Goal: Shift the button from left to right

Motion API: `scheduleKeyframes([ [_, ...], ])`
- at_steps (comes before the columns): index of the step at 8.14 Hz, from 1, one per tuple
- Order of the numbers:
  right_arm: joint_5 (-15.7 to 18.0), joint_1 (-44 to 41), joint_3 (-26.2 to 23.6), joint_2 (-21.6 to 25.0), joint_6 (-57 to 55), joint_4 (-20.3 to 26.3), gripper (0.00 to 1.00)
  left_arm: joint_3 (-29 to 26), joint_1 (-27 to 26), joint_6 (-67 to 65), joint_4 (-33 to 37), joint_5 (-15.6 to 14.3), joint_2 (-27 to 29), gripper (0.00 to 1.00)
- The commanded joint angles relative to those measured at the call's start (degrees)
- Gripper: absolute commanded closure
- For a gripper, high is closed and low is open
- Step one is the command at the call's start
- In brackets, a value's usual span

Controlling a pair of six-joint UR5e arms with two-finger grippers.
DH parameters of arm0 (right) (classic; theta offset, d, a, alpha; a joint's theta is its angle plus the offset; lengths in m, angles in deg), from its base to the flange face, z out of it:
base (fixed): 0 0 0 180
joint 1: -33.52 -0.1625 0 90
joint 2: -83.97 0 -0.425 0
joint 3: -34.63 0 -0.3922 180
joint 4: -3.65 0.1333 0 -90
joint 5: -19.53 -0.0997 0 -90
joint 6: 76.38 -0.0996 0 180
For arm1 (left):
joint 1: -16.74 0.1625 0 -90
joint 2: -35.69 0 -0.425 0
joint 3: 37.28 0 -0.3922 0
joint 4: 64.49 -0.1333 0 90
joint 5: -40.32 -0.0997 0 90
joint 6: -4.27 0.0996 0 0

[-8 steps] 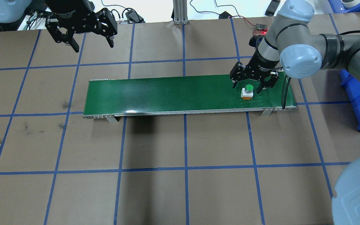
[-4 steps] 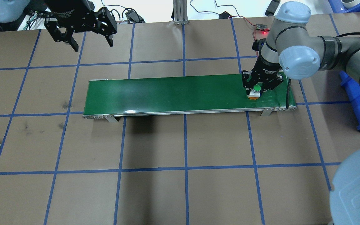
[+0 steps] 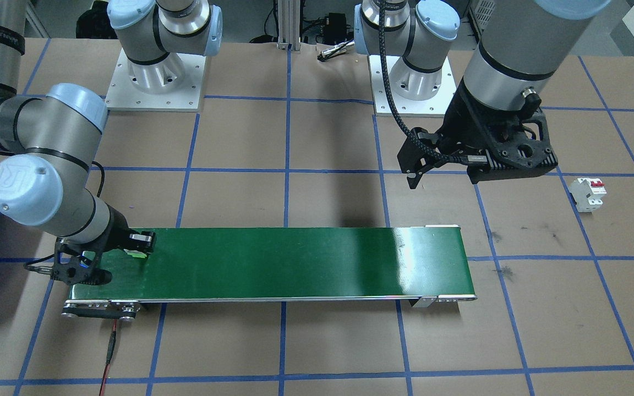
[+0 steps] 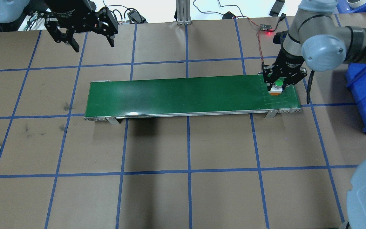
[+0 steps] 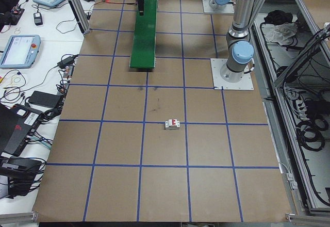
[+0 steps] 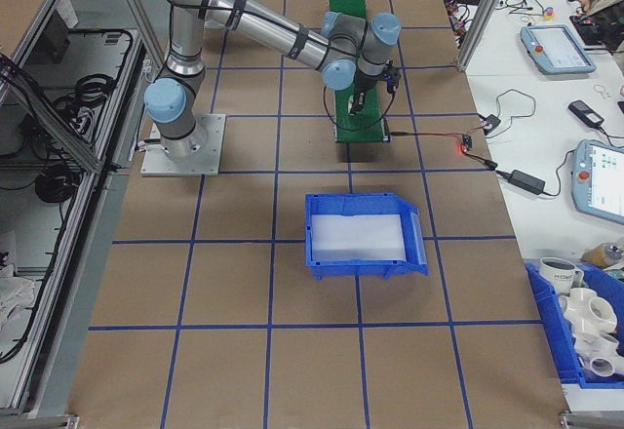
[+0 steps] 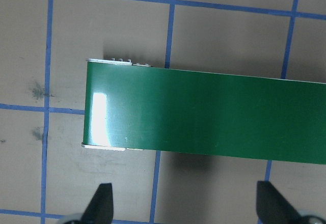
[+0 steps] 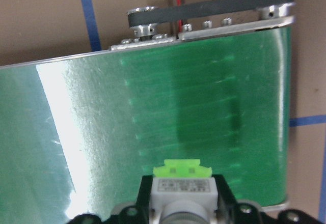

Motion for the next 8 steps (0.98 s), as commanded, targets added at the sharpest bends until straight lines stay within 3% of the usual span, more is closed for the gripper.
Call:
scheduleKeyframes([
  [1,2.7,4.7,5.2,2.1,5.0,4.3,1.0,0.0,0.1,0.1,0.0,0.0,-0.1,0.0],
  [4,2.4,15.5,10.6,2.6,21.5,4.2,1.0,0.1,0.1,0.1,0.0,0.0,-0.2,0.0],
  [8,2.8,29.3,12.6,1.5,35.0,2.0,1.0,0.1,0.2,0.1,-0.1,0.0,-0.2,0.0],
])
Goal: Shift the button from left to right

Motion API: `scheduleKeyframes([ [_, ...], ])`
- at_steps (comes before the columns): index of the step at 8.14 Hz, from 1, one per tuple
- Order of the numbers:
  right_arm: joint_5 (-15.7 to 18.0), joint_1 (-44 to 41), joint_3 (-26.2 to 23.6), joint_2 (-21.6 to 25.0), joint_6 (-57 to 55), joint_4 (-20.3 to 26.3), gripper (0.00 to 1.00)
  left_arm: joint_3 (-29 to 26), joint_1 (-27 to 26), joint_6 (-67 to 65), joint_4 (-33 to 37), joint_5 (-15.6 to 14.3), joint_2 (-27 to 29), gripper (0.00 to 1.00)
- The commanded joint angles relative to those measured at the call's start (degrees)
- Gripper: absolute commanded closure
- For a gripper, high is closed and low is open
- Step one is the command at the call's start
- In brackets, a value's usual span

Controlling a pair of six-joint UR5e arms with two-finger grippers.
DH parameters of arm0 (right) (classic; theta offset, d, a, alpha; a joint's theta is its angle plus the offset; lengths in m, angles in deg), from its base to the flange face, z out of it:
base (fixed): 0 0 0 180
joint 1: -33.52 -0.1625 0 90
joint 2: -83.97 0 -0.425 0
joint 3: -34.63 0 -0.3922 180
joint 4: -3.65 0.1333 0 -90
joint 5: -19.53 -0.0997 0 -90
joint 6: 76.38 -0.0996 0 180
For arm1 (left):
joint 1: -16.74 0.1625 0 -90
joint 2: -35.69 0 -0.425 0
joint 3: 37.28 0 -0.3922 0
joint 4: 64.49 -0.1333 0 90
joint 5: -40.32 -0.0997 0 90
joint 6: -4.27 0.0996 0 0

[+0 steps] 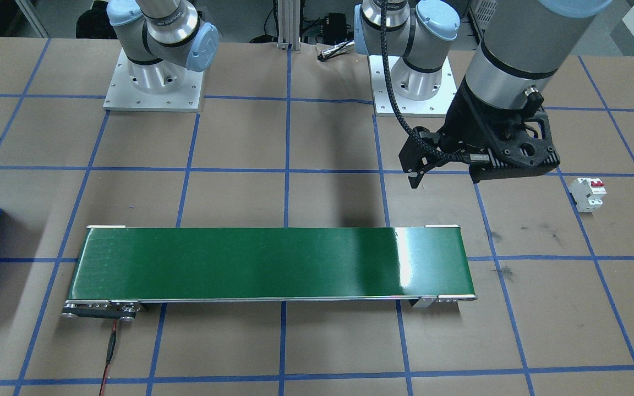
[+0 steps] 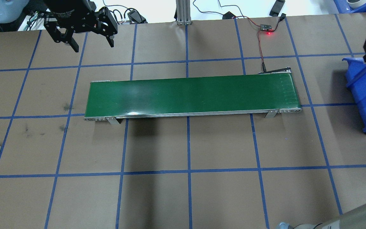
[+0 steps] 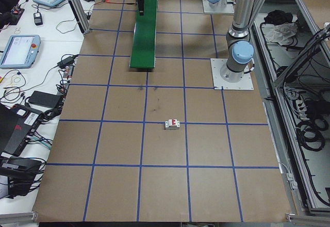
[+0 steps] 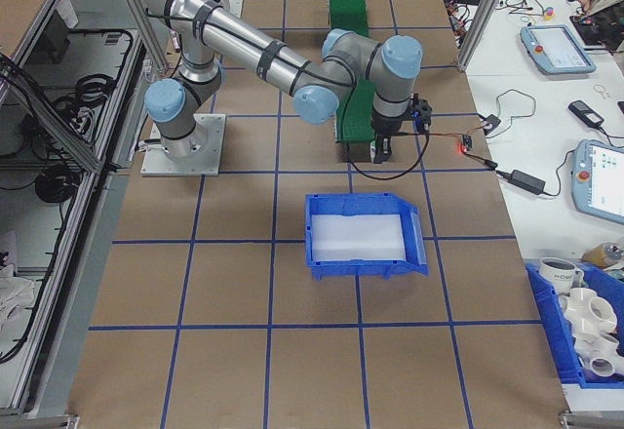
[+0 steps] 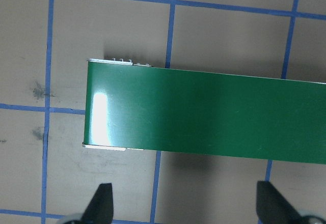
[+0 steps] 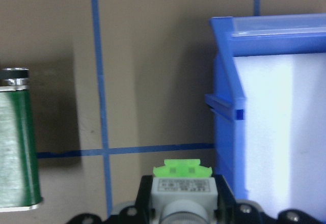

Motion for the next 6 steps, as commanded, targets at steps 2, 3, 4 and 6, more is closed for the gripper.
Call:
scheduleKeyframes([
  [2,0.3,9.1,0.6,-3.8,11.4,-6.3,1.0,0.0,0.0,0.0,0.0,0.0,0.0,0.0],
  [3,0.2,10.7,0.6,-5.3,14.2,-8.5,1.0,0.0,0.0,-0.1,0.0,0.0,0.0,0.0],
  [4,0.2,10.8,0.6,-7.3,14.8,-9.6,1.0,0.0,0.0,0.0,0.0,0.0,0.0,0.0],
  [6,0.4,11.0,0.2,-8.3,17.2,-9.6,1.0,0.0,0.1,0.0,0.0,0.0,0.0,0.0],
])
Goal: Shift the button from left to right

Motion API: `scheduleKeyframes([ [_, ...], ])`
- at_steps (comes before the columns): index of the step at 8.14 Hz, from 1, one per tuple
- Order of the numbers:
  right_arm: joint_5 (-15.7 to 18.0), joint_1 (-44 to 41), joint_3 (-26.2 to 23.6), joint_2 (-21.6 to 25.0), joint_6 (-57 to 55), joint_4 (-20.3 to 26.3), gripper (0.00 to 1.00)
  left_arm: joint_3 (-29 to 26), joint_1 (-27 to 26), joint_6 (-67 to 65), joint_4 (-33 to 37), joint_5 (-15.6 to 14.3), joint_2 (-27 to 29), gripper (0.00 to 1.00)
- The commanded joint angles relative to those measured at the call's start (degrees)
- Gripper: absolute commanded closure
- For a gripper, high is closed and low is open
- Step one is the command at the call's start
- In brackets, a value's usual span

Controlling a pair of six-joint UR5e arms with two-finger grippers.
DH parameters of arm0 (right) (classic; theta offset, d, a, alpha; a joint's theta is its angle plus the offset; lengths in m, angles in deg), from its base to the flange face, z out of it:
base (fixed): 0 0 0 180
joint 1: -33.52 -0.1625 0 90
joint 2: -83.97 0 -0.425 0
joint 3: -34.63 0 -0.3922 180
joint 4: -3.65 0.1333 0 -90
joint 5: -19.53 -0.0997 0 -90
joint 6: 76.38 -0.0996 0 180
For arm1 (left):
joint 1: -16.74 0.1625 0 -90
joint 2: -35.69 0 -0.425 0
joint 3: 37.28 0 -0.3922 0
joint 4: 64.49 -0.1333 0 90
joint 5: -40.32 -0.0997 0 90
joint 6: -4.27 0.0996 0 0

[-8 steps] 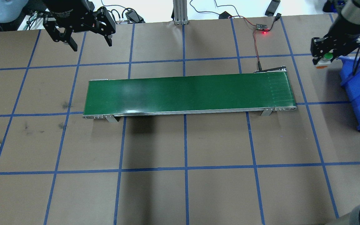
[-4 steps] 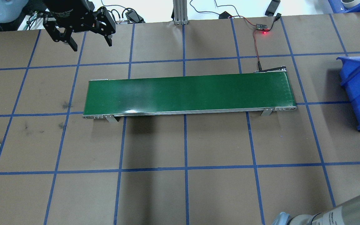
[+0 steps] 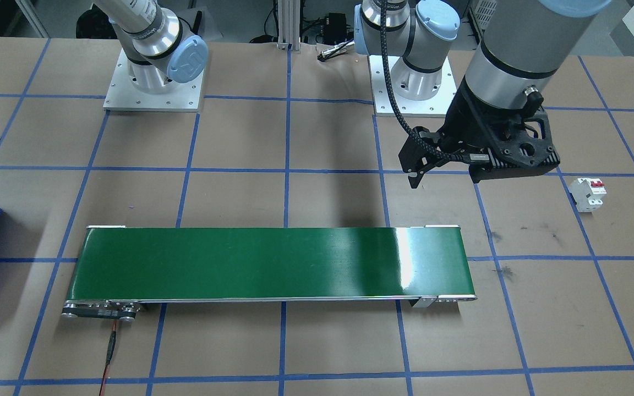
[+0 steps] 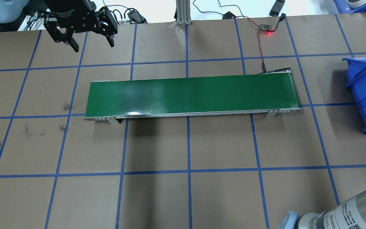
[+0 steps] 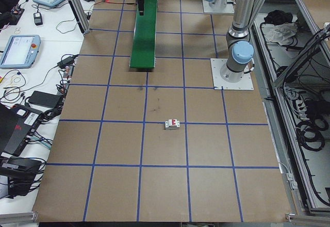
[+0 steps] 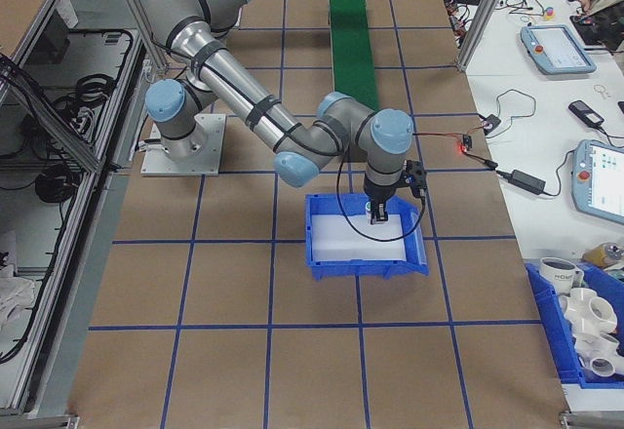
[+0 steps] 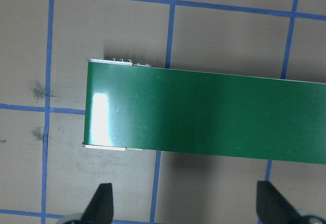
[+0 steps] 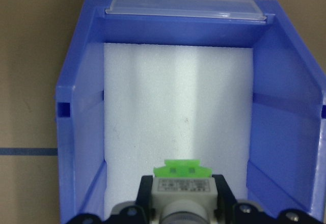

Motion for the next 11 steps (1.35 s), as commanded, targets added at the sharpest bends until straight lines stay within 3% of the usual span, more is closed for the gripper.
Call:
scheduleKeyframes([
  [1,0.1,1.5,-0.5,-2.8,3.2,-0.6,1.0,0.0,0.1,0.0,0.0,0.0,0.0,0.0],
  [8,-1.0,3.1,-2.1,-6.9,4.4,-2.3,1.0,0.0,0.2,0.0,0.0,0.0,0.0,0.0],
  [11,-1.9,3.1,-3.9,-6.9,4.4,-2.5,0.93,0.0,0.2,0.0,0.0,0.0,-0.1,0.0],
])
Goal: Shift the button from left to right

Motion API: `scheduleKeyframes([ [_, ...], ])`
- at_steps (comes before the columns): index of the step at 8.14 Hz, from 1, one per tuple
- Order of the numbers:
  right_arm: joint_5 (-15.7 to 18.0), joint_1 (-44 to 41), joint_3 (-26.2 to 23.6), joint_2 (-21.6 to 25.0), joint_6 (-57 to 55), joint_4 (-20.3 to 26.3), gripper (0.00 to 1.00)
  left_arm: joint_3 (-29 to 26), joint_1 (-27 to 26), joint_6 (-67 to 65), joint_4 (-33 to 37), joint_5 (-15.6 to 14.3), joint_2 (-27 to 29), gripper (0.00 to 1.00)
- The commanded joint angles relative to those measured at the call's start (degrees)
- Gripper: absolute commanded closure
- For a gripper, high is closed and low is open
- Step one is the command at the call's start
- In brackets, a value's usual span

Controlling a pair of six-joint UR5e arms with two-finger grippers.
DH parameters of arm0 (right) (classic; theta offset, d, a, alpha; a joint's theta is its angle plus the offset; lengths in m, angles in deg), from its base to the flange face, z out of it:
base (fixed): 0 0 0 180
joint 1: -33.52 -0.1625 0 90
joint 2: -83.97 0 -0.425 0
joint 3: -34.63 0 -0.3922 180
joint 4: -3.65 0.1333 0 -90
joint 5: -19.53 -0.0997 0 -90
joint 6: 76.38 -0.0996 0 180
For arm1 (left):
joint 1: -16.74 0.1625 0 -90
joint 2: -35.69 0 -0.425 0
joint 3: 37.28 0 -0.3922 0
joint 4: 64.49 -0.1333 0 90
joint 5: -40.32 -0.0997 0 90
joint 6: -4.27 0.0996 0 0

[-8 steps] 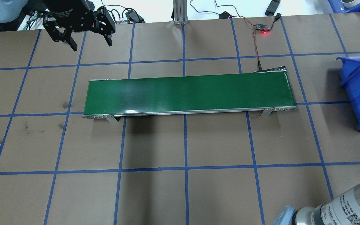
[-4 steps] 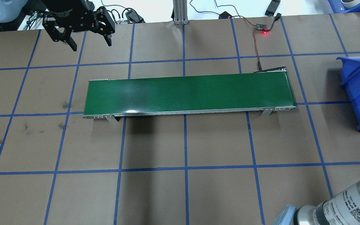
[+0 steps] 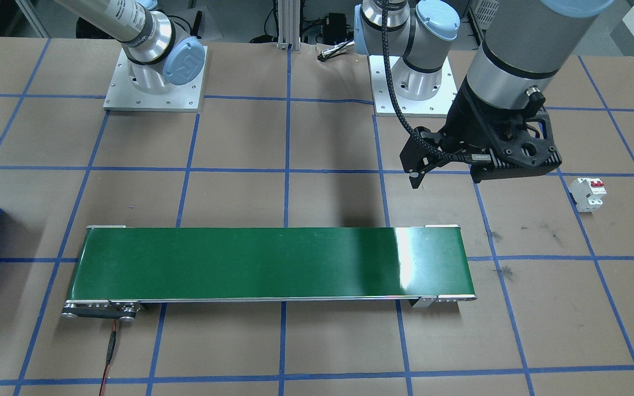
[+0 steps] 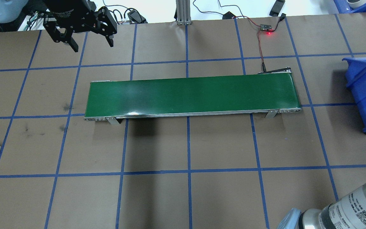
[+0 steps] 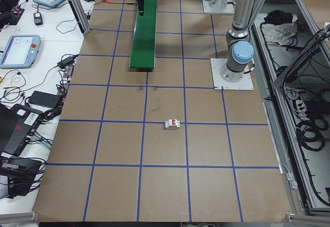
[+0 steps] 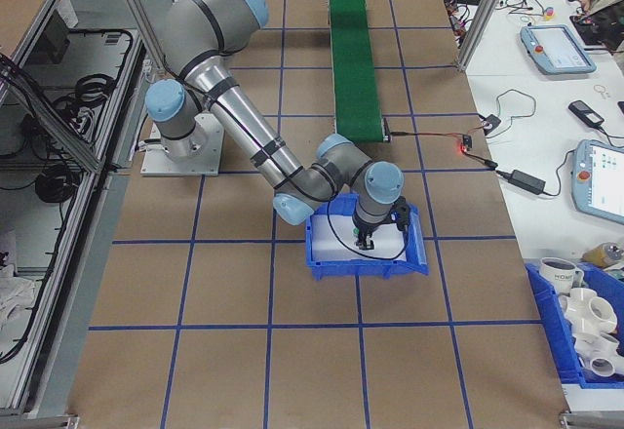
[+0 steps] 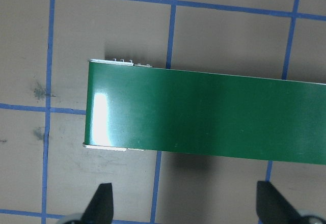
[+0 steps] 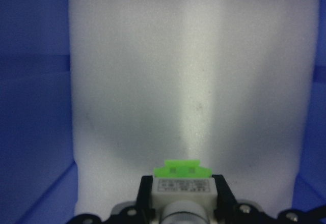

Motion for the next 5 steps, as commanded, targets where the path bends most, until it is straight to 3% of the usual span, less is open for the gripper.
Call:
scheduleKeyframes([
  [1,-0.5,0.0,-1.7,-0.1,-0.1,-0.7,0.91,0.0,-0.1,-0.1,0.0,0.0,-0.1,0.0],
  [3,-0.5,0.0,-2.0,0.0,0.4,-2.5,0.8,0.0,0.0,0.0,0.0,0.0,-0.1,0.0],
  [4,-0.5,0.0,-2.0,0.1,1.2,-2.5,0.56,0.0,-0.1,0.0,0.0,0.0,-0.1,0.0],
  [5,-0.3,0.0,-2.0,0.4,1.3,-2.5,0.01,0.0,0.0,0.0,0.0,0.0,-0.1,0.0],
])
